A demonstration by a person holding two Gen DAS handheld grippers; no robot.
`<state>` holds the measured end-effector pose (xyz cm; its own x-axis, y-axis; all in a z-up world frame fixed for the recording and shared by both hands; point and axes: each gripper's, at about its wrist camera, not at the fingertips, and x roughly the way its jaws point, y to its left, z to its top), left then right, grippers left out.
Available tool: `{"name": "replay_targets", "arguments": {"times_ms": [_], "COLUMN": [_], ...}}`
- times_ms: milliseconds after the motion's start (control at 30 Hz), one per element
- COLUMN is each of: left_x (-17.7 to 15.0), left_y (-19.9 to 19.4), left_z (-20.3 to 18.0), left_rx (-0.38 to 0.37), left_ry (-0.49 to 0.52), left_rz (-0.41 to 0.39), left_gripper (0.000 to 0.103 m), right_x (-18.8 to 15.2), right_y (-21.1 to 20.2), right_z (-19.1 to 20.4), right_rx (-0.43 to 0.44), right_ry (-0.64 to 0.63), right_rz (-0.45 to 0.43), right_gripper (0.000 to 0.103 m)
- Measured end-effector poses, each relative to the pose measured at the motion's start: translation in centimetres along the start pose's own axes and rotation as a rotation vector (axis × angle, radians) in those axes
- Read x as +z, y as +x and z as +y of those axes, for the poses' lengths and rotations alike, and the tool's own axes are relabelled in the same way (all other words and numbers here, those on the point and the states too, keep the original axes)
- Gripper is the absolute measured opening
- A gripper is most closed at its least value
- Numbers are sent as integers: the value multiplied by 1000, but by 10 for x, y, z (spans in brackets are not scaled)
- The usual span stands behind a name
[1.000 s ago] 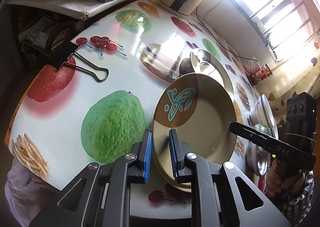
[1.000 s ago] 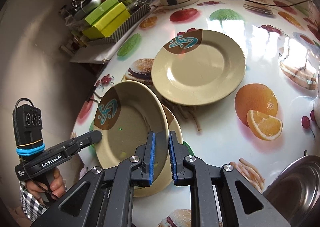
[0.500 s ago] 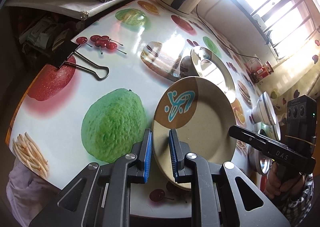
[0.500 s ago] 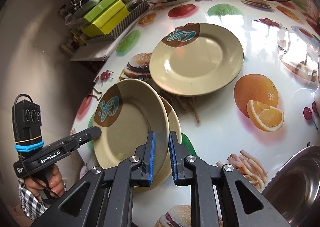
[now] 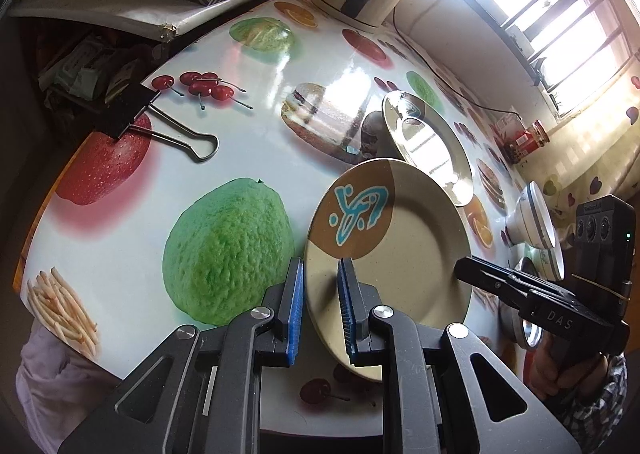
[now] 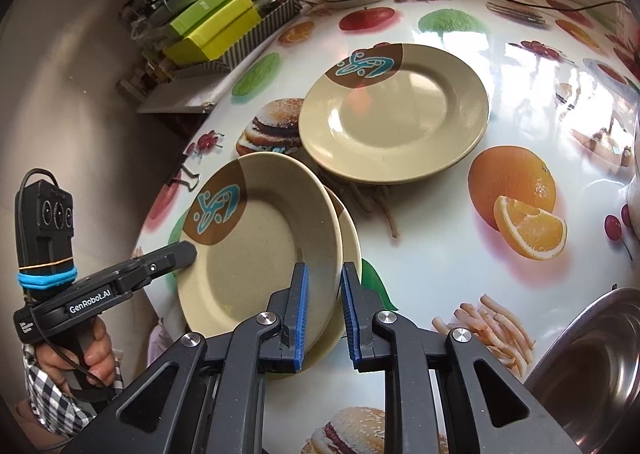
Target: Organize plates and bowls
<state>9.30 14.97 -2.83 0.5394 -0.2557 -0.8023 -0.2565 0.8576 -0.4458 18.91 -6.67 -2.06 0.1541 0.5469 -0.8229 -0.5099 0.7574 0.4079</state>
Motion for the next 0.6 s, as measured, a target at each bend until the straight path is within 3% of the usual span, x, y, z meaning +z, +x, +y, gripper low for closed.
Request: {"name": "replay_targets", "arguments": {"times_ms": [600], "left_x": [2], "left_y": [2], "left_z": [-4], "left_rx": [30], "left_ry": [10], "left_rz": [7], "left_gripper": [18], "right_x": [-2], "right_y": [-4], "right_z": [0], "right_rx": [-16], "right_ry": [-8], "right_rz": [-5], "right_gripper": [18]}}
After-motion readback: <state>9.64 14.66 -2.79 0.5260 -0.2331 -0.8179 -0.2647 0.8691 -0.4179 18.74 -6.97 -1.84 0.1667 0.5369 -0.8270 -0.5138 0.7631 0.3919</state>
